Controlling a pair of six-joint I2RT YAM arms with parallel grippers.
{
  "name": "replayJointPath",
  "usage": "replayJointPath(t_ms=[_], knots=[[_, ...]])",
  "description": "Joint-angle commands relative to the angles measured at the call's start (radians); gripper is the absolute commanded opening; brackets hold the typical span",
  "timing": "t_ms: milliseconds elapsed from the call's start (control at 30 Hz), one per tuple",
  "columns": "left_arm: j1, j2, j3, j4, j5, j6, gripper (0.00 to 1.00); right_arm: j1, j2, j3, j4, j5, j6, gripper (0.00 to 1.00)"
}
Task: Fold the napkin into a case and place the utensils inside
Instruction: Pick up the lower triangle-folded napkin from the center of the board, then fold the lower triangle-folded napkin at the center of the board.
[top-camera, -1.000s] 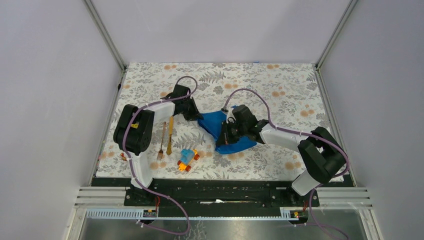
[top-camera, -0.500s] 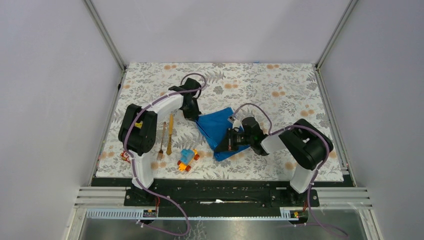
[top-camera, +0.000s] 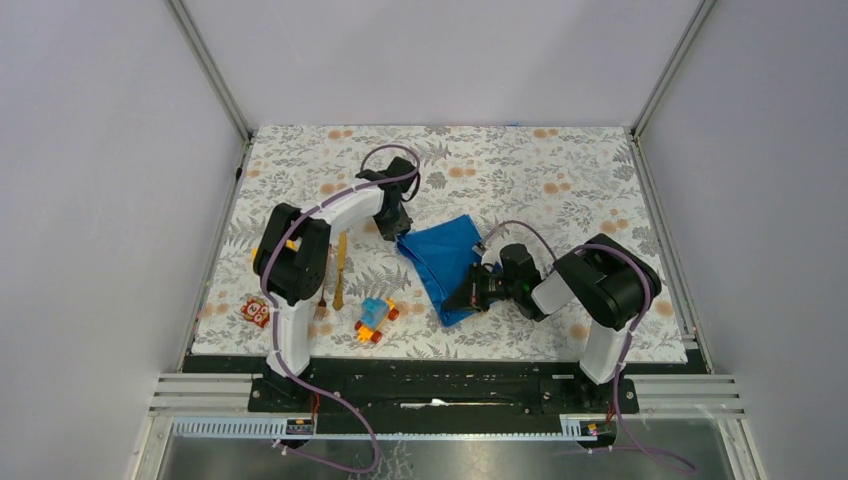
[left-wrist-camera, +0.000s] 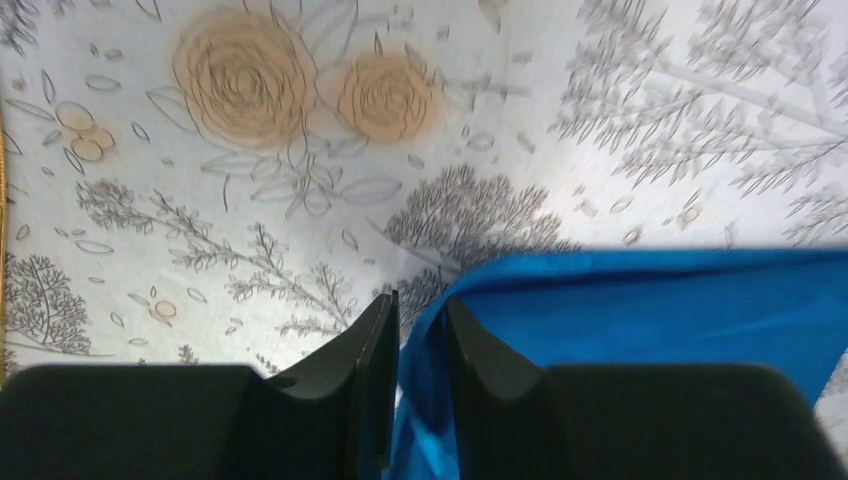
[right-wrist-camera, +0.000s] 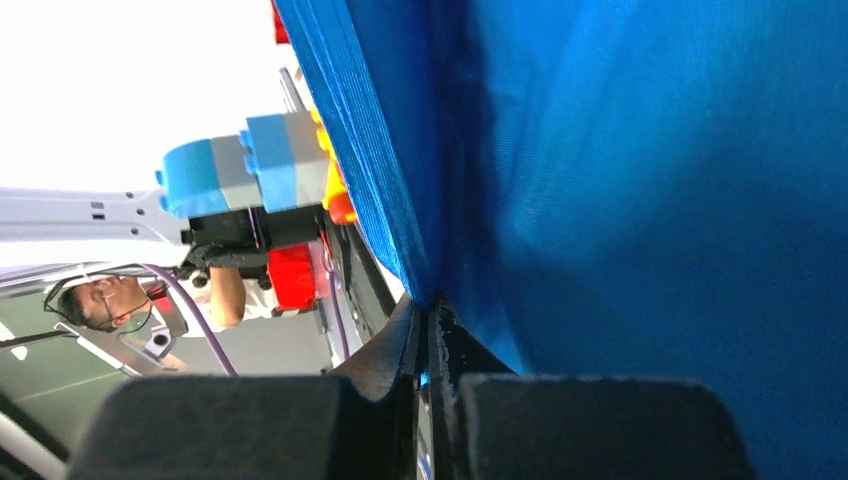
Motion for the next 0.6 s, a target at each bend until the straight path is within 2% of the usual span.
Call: replayJointPath(t_ms=[0,67,200,300,367,433,567], knots=[[0.035,-0.023,0.071,0.078,-0.055,0.002,0.39,-0.013,0.024,-0.054,0.027,-0.057,0.028,0.00],[0.035,-0.050,0.056,0.101,-0.018,0.019,0.55,-0.020,0.030,-0.056,0.042,-0.050,0.037,0.00],[0.040,-0.184,-0.048,0.211,0.058,0.093,0.74,-0.027,0.029,-0.059,0.049,-0.039,0.041,0.00],[0.068,-0.277,-0.163,0.286,0.190,0.137,0.93,-0.029,0.023,-0.058,0.048,-0.037,0.045,0.00],[0.081,-0.328,-0.225,0.260,0.223,0.138,0.95,-0.028,0.018,-0.055,0.046,-0.038,0.048,0.00],[0.082,-0.383,-0.311,0.252,0.234,0.081,0.90,-0.028,0.009,-0.054,0.034,-0.034,0.046,0.00],[0.082,-0.449,-0.488,0.345,0.340,-0.057,0.89,-0.028,-0.023,-0.048,0.002,-0.024,0.033,0.00]])
